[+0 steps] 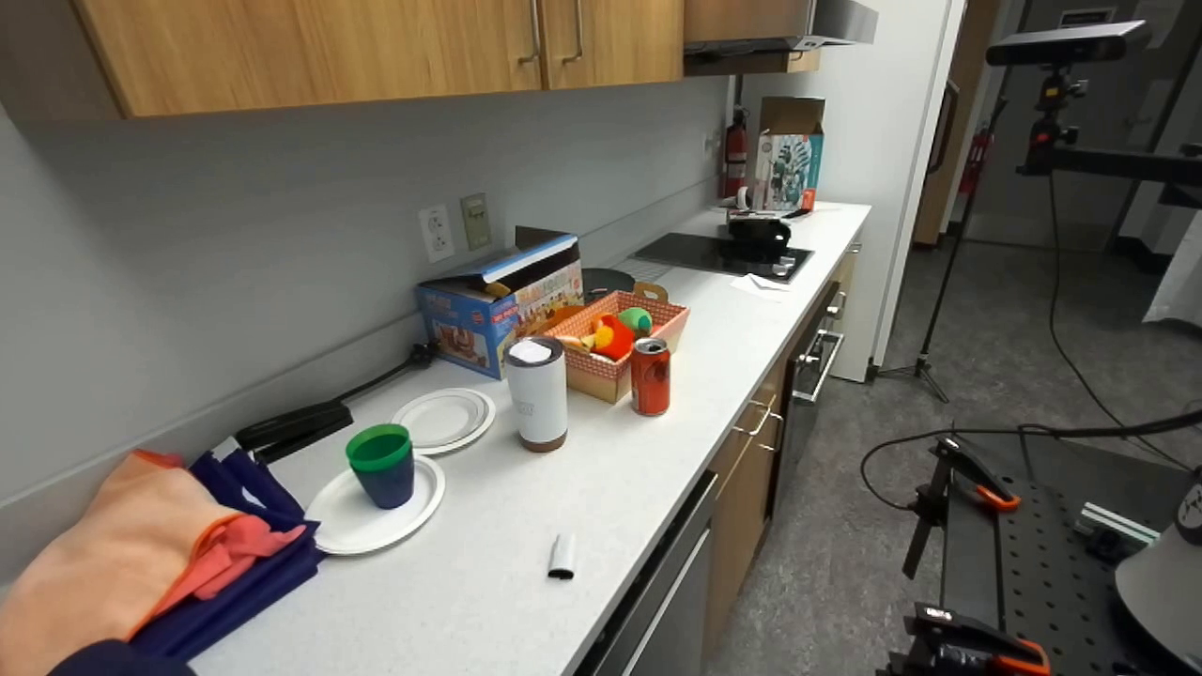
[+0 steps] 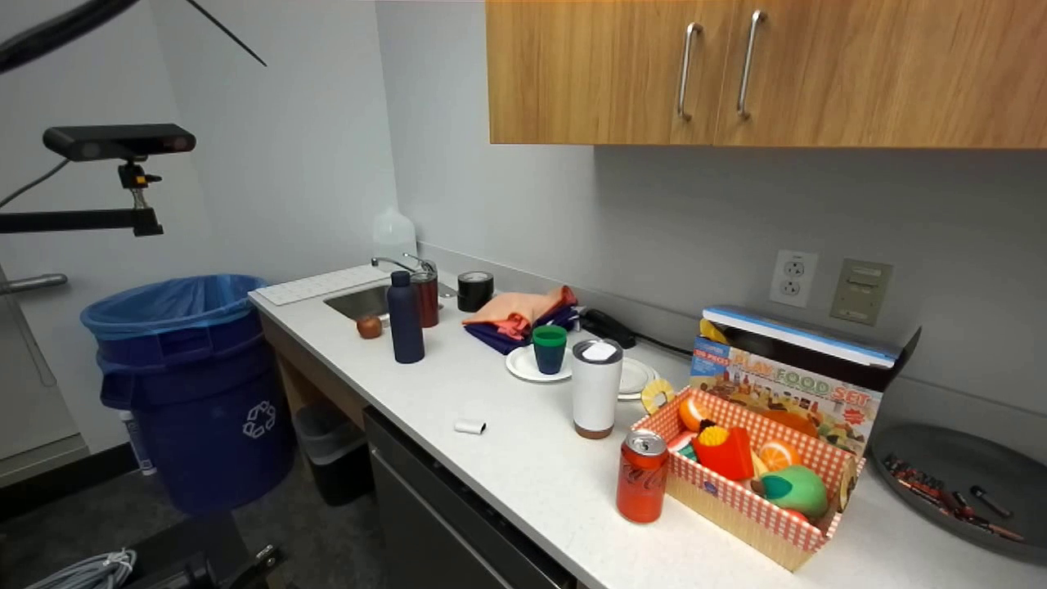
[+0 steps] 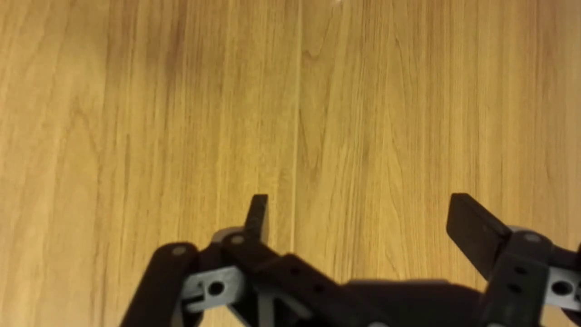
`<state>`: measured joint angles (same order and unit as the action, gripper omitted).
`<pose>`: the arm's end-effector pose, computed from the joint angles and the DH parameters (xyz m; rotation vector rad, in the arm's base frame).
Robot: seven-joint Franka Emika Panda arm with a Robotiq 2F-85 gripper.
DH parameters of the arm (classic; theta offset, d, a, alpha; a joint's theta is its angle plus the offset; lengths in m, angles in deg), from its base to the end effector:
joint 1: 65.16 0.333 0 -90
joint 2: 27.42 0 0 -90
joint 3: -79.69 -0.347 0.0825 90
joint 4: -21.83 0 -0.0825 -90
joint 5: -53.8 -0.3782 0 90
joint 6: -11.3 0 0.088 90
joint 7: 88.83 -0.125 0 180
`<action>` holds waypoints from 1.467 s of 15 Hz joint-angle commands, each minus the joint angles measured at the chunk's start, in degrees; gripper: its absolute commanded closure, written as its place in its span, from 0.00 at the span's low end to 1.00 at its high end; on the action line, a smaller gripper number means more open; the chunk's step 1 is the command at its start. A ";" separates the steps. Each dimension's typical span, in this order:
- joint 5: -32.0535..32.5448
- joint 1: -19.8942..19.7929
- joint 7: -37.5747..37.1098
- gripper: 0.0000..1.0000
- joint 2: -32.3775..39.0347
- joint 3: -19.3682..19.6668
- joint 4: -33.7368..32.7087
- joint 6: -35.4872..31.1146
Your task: Close the drawer
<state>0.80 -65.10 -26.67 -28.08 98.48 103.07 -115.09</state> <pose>0.5670 -0.1533 0.8190 -2.3689 -0.6110 -1.6122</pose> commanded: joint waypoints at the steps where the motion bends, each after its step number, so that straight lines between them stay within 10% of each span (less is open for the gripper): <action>1: 5.14 -4.61 -5.27 0.00 2.08 -3.66 -3.59 1.84; 22: 22.98 -2.78 -25.41 0.00 -14.84 -7.83 21.36 0.54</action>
<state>21.41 -67.55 -48.98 -38.23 92.32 118.44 -112.64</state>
